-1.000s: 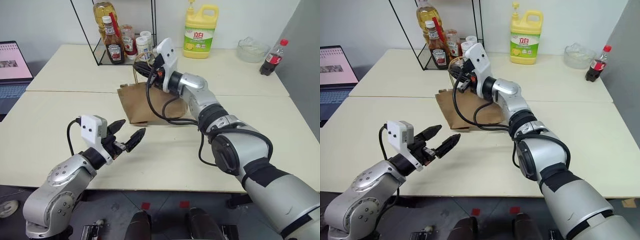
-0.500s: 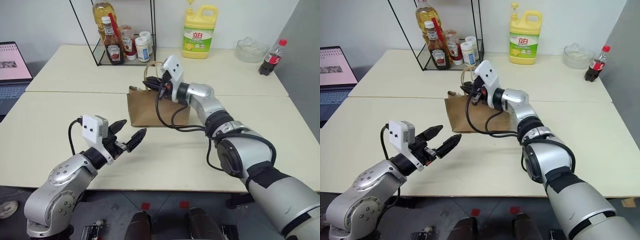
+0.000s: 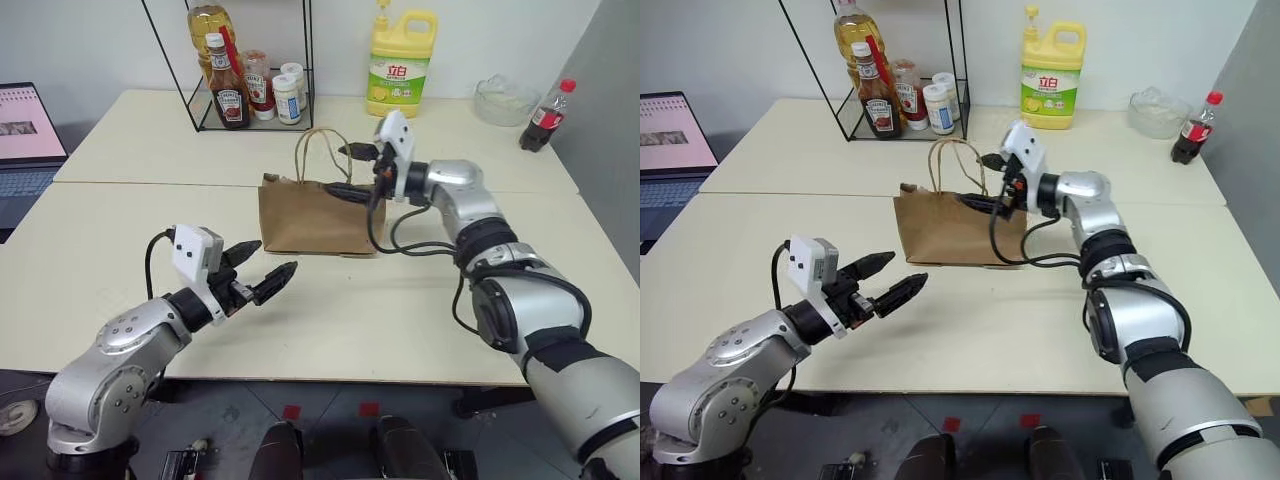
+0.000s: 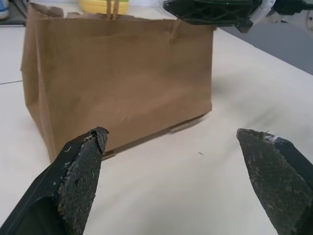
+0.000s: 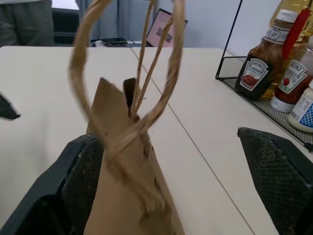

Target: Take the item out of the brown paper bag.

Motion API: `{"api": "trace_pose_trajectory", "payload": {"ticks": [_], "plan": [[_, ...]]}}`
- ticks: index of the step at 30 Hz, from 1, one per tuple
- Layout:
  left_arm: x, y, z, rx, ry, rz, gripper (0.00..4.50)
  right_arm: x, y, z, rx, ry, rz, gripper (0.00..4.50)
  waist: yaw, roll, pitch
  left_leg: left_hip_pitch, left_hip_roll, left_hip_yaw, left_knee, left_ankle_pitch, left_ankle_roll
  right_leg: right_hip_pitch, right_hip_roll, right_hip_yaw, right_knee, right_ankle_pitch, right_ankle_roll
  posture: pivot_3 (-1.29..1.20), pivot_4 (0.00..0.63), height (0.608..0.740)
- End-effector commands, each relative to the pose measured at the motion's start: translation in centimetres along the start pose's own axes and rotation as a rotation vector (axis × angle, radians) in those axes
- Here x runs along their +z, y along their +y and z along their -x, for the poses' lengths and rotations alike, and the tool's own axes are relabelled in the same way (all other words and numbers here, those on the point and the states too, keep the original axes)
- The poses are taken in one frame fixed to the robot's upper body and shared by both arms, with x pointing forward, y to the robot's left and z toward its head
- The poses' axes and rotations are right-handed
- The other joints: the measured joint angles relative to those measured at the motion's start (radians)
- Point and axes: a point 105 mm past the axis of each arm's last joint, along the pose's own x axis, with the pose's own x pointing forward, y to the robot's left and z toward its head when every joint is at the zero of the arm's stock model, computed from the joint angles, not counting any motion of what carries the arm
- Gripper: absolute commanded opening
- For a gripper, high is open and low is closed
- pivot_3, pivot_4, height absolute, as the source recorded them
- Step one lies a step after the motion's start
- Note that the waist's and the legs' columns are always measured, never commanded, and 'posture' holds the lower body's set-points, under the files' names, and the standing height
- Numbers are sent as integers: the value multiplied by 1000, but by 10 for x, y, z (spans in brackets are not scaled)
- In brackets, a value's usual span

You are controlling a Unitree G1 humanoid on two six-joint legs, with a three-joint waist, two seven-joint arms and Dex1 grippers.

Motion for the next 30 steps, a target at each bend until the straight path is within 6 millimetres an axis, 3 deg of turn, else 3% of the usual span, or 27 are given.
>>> {"api": "trace_pose_trajectory", "payload": {"ticks": [1,3,8,12,14,18,21,26,30], "plan": [[14,3,3,-43,-19,-36,4500,12,1,15,37,-19,48,4470,0,0,0,0,0,0,0,0,0,0,0,0,0,0,0,0,150,740],[21,8,4,-66,-4,-61,4500,12,-2,32,8,-10,43,4470,1,0,0,0,0,0,0,0,0,0,0,0,0,0,0,0,150,740],[68,39,-9,-60,3,-212,4500,13,8,84,-138,44,55,4470,24,0,0,-1,0,-2,1,0,0,0,0,-1,-1,0,0,0,150,740],[110,61,-32,-43,-46,-298,4500,16,34,95,-250,57,10,4470,28,0,0,-1,-1,-1,1,0,0,0,0,-1,0,0,0,0,150,740],[120,76,-43,-10,-30,-358,4500,17,46,96,-302,55,-26,4470,23,0,0,-1,0,-1,1,0,0,0,1,-1,0,0,0,0,150,740],[126,106,-69,68,47,-526,4500,10,63,98,-416,98,-77,4470,24,0,0,-1,0,-1,1,0,0,-1,1,-1,0,0,0,0,150,740],[123,115,-93,93,88,-629,4500,4,70,101,-508,118,-124,4470,28,0,0,-2,-1,-1,1,0,0,-1,1,0,0,0,0,0,150,740],[121,113,-128,103,114,-722,4500,-7,94,101,-558,137,-184,4470,38,-1,1,-8,-1,-2,2,0,0,-4,1,-2,-2,0,0,0,150,740],[112,104,-136,22,161,-745,4500,-10,92,106,-604,140,-202,4470,31,-1,1,-10,-2,-2,3,0,0,-7,1,-2,-1,0,0,0,150,740]]}}
